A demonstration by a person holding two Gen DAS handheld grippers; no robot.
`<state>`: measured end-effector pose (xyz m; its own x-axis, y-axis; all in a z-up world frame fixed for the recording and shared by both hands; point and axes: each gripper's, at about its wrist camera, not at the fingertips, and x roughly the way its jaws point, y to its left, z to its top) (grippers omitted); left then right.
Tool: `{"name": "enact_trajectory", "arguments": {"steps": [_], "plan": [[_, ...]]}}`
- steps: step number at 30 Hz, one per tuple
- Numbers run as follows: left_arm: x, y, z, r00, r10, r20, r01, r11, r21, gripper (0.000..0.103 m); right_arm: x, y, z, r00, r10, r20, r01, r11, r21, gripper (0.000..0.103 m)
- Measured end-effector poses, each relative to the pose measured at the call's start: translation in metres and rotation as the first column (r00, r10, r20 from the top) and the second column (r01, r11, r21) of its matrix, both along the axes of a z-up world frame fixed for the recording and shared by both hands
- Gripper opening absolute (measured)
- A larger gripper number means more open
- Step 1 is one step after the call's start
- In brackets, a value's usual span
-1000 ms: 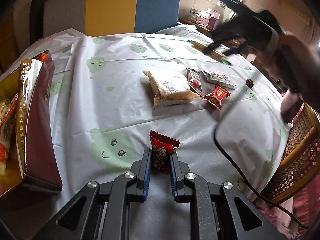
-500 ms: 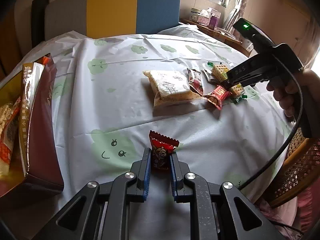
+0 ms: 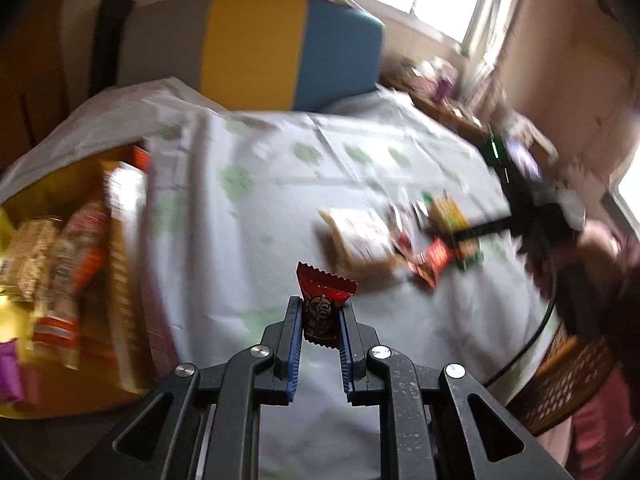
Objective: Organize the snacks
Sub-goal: 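Lower the red candy into the gold tray and open the left tool, then carry the WEIDAN cracker pack into the gold tray and open the right tool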
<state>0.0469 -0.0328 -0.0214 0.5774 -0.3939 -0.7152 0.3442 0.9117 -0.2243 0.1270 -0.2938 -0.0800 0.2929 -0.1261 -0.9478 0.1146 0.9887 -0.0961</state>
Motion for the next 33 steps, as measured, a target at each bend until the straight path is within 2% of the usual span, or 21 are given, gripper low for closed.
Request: {"name": "enact_trajectory", "arguments": {"steps": [4,8,12,18,19,22,24,27,33], "plan": [[0.012,0.046,0.03,0.993,0.111,0.027,-0.11,0.992,-0.058,0.017,-0.002,-0.001,0.002,1.0,0.004,0.0,-0.004,1.0,0.001,0.049],[0.032,0.095,0.043,0.97,0.241,0.032,-0.239,0.969,-0.059,0.017,-0.002,-0.004,0.005,1.0,0.011,-0.001,-0.011,1.0,0.003,0.049],[0.066,0.136,0.038,0.938,0.346,0.01,-0.346,0.938,-0.014,0.017,-0.003,-0.005,0.007,1.0,0.016,-0.002,-0.016,1.0,0.007,0.049],[0.118,0.16,0.019,0.923,0.384,-0.001,-0.383,0.921,0.071,0.017,-0.003,-0.006,0.009,1.0,0.029,-0.002,-0.029,1.0,0.008,0.049],[0.127,0.16,0.013,0.92,0.392,-0.012,-0.39,0.917,0.087,0.019,-0.003,-0.006,0.009,1.0,0.028,-0.002,-0.028,1.0,0.009,0.049],[0.141,0.172,-0.002,0.894,0.446,-0.041,-0.44,0.891,0.107,0.042,-0.003,-0.007,0.009,1.0,0.028,-0.002,-0.028,1.0,0.009,0.049],[0.139,0.18,-0.004,0.873,0.484,-0.053,-0.478,0.873,0.097,0.044,-0.003,-0.007,0.009,1.0,0.027,-0.001,-0.027,1.0,0.011,0.049],[0.122,0.185,-0.001,0.859,0.511,-0.044,-0.508,0.859,0.063,0.044,-0.003,-0.007,0.009,1.0,0.028,-0.002,-0.028,1.0,0.01,0.049],[0.074,0.169,0.003,0.867,0.499,0.011,-0.498,0.863,0.082,0.044,-0.004,-0.006,0.011,0.999,0.033,0.0,-0.033,0.999,0.001,0.049]]}}
